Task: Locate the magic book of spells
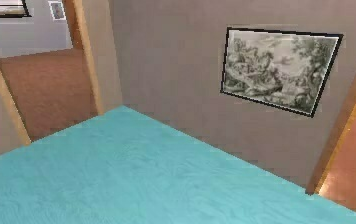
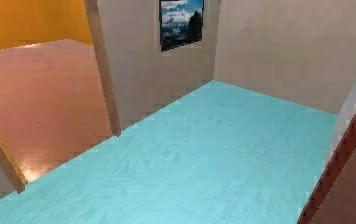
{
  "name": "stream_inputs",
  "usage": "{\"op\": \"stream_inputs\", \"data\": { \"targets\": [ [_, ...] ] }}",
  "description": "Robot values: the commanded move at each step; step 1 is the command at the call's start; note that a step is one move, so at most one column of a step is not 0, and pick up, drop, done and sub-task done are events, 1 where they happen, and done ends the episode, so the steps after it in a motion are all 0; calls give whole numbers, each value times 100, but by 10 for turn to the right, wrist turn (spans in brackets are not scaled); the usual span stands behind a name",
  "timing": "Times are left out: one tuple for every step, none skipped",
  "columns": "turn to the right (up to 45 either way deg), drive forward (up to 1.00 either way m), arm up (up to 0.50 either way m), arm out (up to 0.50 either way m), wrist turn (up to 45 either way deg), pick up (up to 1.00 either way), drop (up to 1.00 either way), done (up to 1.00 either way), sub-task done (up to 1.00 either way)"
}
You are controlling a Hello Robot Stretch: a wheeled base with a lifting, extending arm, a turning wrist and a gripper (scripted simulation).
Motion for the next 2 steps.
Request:
{"op": "stream_inputs", "data": {
  "targets": [
    [0, 40, 0, 0, 0, 0, 0, 0, 0],
    [-360, 0, 0, 0, 0, 0, 0, 0, 0]
  ]
}}
